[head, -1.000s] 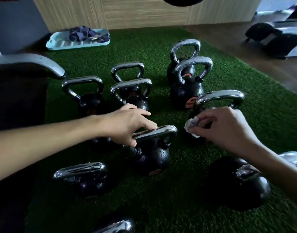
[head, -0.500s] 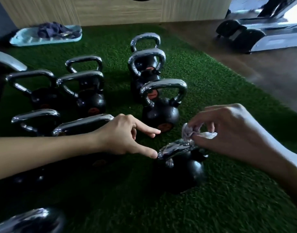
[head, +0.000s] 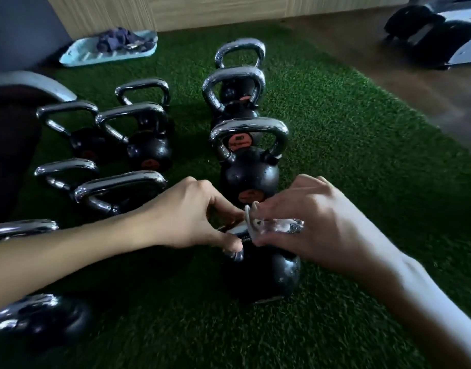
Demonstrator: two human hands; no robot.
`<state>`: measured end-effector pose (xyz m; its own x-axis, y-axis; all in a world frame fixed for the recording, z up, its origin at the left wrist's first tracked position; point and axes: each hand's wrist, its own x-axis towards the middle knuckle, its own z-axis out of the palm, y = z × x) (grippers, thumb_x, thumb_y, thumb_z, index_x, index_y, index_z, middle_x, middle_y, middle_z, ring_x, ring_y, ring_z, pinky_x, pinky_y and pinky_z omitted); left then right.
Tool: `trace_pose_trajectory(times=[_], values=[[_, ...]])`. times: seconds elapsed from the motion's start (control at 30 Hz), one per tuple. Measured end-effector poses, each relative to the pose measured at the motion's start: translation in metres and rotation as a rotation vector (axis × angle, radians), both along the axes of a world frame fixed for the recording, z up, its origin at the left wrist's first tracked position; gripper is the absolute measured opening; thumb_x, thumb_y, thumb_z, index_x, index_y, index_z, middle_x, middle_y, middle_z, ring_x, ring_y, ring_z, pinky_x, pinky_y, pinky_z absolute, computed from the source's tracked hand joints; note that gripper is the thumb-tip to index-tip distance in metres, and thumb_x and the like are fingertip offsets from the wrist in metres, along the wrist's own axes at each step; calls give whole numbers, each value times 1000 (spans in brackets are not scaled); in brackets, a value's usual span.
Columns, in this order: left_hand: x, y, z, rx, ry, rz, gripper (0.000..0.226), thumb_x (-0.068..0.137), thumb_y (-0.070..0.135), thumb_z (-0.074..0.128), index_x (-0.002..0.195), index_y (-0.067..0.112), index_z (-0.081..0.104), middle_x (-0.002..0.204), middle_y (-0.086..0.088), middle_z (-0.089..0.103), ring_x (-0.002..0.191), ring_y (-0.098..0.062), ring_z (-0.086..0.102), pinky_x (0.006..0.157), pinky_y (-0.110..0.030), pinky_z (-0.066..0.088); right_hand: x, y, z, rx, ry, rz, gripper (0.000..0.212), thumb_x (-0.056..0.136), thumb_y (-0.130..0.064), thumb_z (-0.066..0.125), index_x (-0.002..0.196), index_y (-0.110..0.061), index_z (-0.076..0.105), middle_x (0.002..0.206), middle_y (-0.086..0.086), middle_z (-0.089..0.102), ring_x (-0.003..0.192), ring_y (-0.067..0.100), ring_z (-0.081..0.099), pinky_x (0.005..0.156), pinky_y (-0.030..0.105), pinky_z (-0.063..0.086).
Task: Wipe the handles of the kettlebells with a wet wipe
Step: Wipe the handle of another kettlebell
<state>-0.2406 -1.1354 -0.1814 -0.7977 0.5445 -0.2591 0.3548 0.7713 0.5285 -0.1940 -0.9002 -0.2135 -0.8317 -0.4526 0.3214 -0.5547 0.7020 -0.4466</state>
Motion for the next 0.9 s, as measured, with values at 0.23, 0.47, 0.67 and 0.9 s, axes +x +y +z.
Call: trace_pose_trajectory(times=[0.23, 0.47, 0.67, 0.9], values=[[4, 2, 1, 11, -33, 4, 37, 69, 59, 84, 105, 53, 75, 38, 9, 44, 38, -8, 33, 40, -19, 21, 12, -11, -12, -16, 121, -147, 17, 84, -41, 77, 100, -37, 78, 95, -23, 74, 85, 11, 55, 72, 39, 43], [14, -5, -7, -6, 92, -39, 45, 77, 54, 81, 120, 47, 70, 41, 10, 51, 38, -3, 46, 42, -15, 32, 17, -4, -21, -18, 169, -223, 29, 83, -49, 75, 109, -36, 78, 104, -25, 74, 93, 13, 54, 84, 38, 34], [17, -30, -16, 34, 99, -35, 48, 75, 55, 82, 121, 47, 70, 43, 18, 53, 37, -6, 44, 41, -14, 29, 26, -1, -22, -42, 170, -277, 30, 81, -49, 78, 109, -38, 78, 107, -25, 73, 93, 15, 57, 87, 43, 38], [16, -56, -19, 55, 33, -23, 42, 69, 55, 86, 107, 58, 69, 66, 36, 66, 45, -18, 56, 48, -23, 44, 23, -2, -4, -23, 55, -149, 29, 85, -47, 73, 110, -34, 78, 121, -19, 70, 103, 15, 59, 91, 44, 51]])
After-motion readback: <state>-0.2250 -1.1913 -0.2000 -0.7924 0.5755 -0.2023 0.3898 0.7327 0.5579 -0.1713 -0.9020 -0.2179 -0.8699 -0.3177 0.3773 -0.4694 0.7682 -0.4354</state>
